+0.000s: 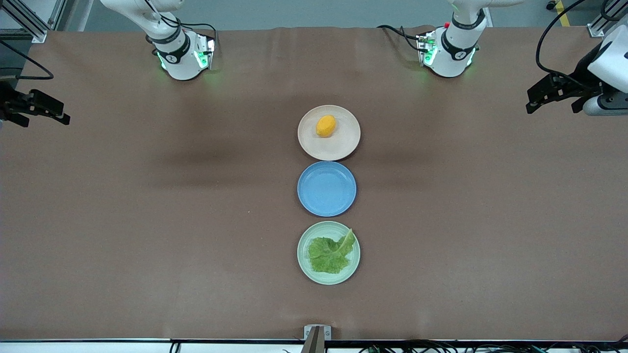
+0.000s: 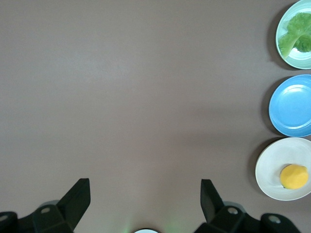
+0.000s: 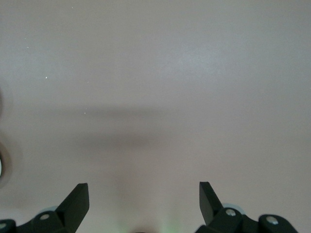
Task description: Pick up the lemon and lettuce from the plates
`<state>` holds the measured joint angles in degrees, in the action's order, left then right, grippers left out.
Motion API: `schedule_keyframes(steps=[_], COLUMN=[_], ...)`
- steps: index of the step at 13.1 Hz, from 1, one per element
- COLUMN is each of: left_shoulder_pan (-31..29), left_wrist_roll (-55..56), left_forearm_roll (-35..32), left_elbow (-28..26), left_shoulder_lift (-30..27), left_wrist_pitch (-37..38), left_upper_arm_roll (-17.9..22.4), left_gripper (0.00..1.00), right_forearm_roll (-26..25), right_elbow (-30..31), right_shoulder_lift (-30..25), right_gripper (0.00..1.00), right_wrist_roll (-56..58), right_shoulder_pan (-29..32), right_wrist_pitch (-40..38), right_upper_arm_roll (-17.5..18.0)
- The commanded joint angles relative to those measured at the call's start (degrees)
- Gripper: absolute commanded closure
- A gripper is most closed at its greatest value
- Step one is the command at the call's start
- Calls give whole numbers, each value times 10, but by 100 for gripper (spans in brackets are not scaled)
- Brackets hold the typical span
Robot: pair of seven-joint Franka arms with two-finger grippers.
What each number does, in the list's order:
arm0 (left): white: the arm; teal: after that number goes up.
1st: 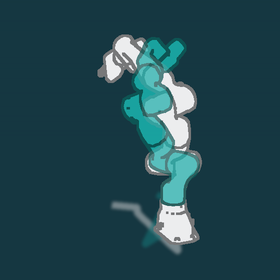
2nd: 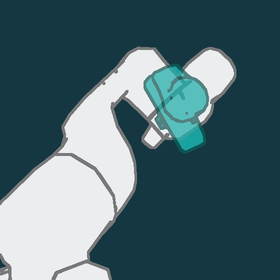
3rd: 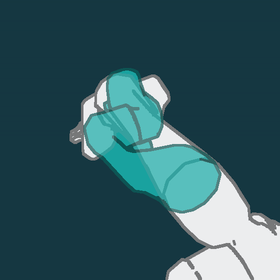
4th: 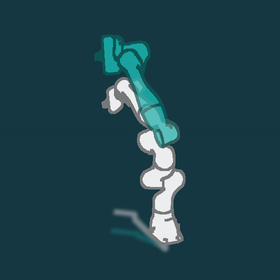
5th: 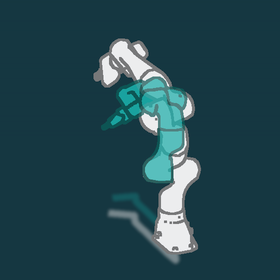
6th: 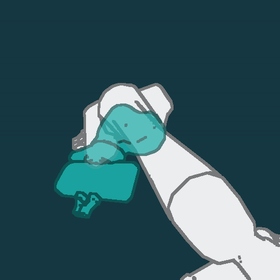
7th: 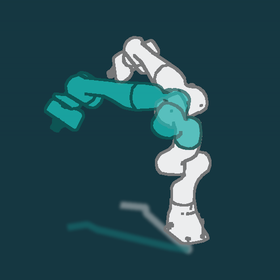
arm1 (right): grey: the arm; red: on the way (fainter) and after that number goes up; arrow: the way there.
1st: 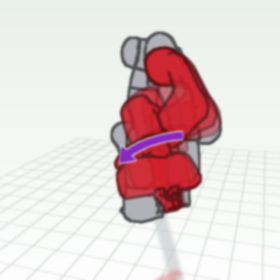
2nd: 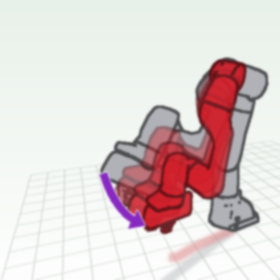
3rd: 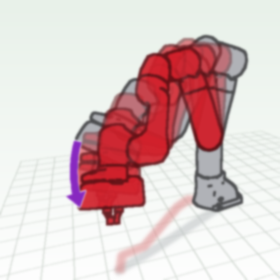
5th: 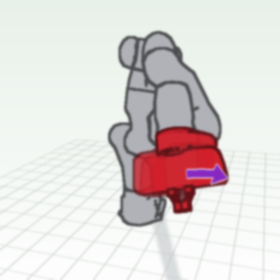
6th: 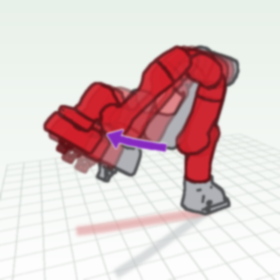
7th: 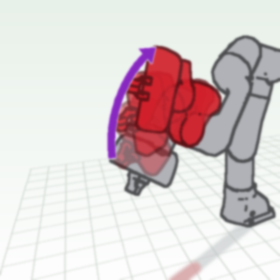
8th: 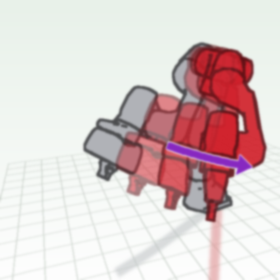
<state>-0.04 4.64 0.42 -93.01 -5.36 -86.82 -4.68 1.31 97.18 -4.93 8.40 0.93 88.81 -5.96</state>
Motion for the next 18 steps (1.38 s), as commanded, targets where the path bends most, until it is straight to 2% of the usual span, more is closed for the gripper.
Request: schedule_keyframes(steps=[1, 5, 10, 12, 16, 18], left_shoulder_pan=[-1, 7, 28, 64, 122, 152], left_wrist_roll=[0, 2, 2, 3, 5, 32], left_forearm_roll=[12, 12, 12, 11, 10, 7], left_elbow=[37, 52, 52, 54, 94, 100], left_shoulder_lift=[33, 80, 155, 200, 300, 340], left_wrist_pitch=[2, -26, -147, -189, -289, -355], left_upper_arm_roll=[-1, -5, -31, -32, -31, -31], left_gripper=[0, 0, 0, 0, 0, 0], right_forearm_roll=[-4, -13, -12, -14, -3, -17], right_elbow=[18, 17, 1, -15, -28, -64], right_shoulder_lift=[-20, -20, -15, -3, 79, 133], right_gripper=[0, 0, 0, 0, 0, 0], right_wrist_roll=[1, 1, 0, -4, 0, 7], right_shoulder_pan=[6, 4, 5, 5, 6, 1], right_wrist_pitch=[7, 13, 10, 13, 19, 17], right_upper_arm_roll=[5, 7, 7, 7, 7, 7])
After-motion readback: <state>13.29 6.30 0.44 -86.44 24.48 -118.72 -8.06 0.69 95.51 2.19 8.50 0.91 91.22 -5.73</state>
